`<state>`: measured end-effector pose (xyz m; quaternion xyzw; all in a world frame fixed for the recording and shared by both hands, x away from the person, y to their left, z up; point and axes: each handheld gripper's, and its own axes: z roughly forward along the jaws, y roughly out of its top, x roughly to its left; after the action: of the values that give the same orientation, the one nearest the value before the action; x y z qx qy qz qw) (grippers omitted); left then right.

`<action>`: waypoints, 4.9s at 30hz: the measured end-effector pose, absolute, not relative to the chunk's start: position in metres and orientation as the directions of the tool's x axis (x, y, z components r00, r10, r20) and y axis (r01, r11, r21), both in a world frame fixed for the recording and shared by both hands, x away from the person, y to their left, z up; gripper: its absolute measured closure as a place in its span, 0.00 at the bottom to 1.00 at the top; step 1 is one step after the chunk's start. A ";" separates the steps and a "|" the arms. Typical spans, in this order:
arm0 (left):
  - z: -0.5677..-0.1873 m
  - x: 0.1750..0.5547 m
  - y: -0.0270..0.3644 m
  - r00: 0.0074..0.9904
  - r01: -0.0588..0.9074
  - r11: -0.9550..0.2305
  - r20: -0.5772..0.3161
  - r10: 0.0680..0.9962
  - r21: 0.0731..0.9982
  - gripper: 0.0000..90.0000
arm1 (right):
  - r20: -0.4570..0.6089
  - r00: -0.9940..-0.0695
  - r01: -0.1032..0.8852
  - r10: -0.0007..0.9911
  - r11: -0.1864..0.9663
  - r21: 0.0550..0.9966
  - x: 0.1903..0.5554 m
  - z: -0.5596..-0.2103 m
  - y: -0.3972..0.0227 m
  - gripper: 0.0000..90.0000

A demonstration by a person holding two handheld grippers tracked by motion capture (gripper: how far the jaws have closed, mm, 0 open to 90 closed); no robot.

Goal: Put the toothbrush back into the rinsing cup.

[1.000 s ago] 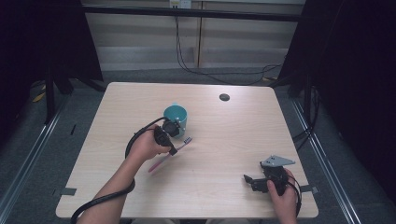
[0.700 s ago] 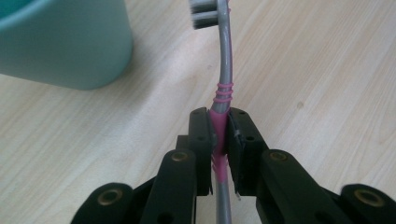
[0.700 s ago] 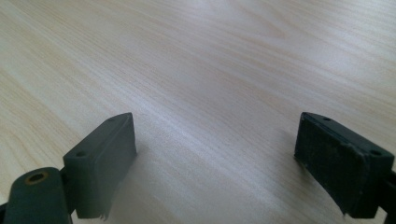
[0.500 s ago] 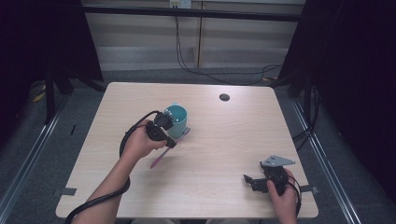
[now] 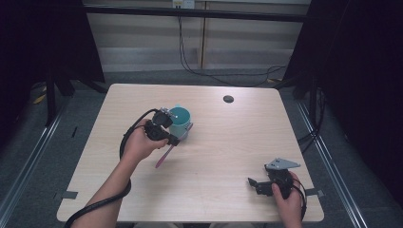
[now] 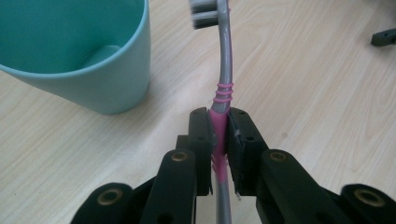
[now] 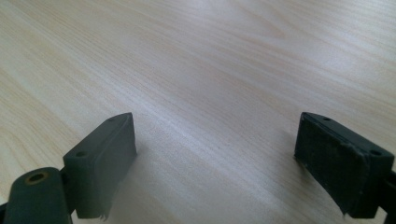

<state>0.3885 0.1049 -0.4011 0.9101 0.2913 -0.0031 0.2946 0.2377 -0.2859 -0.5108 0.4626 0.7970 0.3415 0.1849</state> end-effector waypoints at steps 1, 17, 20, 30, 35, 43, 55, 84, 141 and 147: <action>-0.400 0.389 0.106 0.831 0.530 -0.652 -0.179 0.526 0.542 0.90 | 0.021 -0.503 0.611 0.864 0.339 0.715 0.238 -0.511 -0.286 0.13; -0.388 0.388 0.111 0.813 0.523 -0.577 -0.163 0.559 0.628 0.90 | 0.021 -0.504 0.611 0.864 0.339 0.715 0.238 -0.511 -0.286 0.13; -0.385 0.389 0.113 0.813 0.520 -0.571 -0.163 0.559 0.635 0.90 | 0.021 -0.504 0.611 0.864 0.339 0.715 0.238 -0.511 -0.286 0.13; -0.378 0.390 0.116 0.805 0.526 -0.536 -0.186 0.563 0.660 0.90 | 0.021 -0.504 0.611 0.864 0.339 0.715 0.238 -0.511 -0.286 0.13; -0.376 0.390 0.116 0.801 0.518 -0.513 -0.178 0.572 0.685 0.90 | 0.021 -0.504 0.611 0.864 0.339 0.715 0.238 -0.511 -0.286 0.13; -0.373 0.390 0.114 0.797 0.513 -0.493 -0.177 0.577 0.703 0.90 | 0.021 -0.504 0.611 0.864 0.339 0.715 0.238 -0.511 -0.286 0.13; -0.363 0.390 0.112 0.790 0.492 -0.454 -0.162 0.591 0.742 0.90 | 0.021 -0.504 0.611 0.864 0.339 0.715 0.238 -0.511 -0.286 0.13; -0.344 0.390 0.107 0.772 0.426 -0.379 -0.112 0.626 0.821 0.90 | 0.020 -0.503 0.610 0.864 0.339 0.716 0.238 -0.511 -0.286 0.13; -0.343 0.415 0.100 0.712 0.401 -0.214 -0.157 0.684 0.891 0.90 | 0.020 -0.504 0.610 0.863 0.340 0.716 0.238 -0.511 -0.286 0.13; -0.346 0.419 0.101 0.698 0.414 -0.184 -0.181 0.693 0.892 0.90 | 0.020 -0.504 0.610 0.863 0.340 0.716 0.238 -0.511 -0.286 0.13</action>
<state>0.4186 0.1006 -0.3464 0.7578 0.3651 0.1334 0.5241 0.2378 -0.2859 -0.5108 0.4621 0.7972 0.3416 0.1853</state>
